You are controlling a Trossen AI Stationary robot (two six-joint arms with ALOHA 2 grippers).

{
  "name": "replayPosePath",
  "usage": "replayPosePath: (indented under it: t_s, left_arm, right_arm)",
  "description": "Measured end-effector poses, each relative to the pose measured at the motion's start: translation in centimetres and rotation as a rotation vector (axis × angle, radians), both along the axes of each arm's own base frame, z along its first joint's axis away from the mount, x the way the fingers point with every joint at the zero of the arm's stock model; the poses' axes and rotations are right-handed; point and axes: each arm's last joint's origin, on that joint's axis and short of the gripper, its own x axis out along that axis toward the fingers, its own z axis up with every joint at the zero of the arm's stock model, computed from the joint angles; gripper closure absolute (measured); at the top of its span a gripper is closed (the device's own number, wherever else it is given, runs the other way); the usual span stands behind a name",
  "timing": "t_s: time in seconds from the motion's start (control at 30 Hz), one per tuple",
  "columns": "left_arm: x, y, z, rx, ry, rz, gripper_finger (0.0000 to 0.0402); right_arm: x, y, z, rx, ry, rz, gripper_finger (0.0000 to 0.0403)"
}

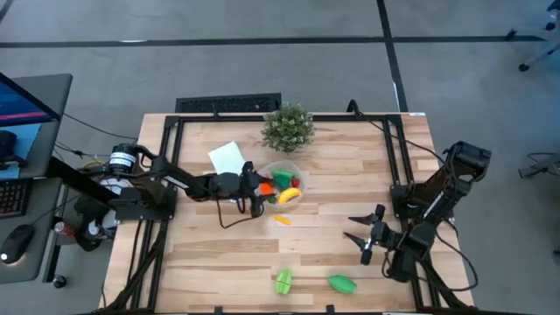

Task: Pick and placing Produce into tupperware
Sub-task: Put the yellow corn into the transparent bin

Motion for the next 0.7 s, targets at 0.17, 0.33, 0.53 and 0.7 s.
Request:
replayPosePath:
  t_s: [0.17,0.33,0.53,0.7]
  left_arm:
    - [-0.4,-1.5,1.1,-0.027,0.011,-0.166,0.0168]
    - [-1.4,-3.7,2.2,-0.056,0.048,-0.317,0.0168]
    - [-3.1,-7.8,2.2,-0.051,0.136,-0.467,0.0168]
    - [-4.8,-10.8,1.6,-0.055,0.141,-0.525,0.0168]
  right_arm:
    - [2.7,0.1,0.4,0.018,0.089,0.038,0.0163]
    - [6.0,-0.2,1.6,0.030,0.106,0.139,0.0163]
    - [8.4,-1.6,2.6,0.012,0.082,0.189,0.0163]
    - [10.5,-2.8,1.7,0.043,0.094,0.197,0.0163]
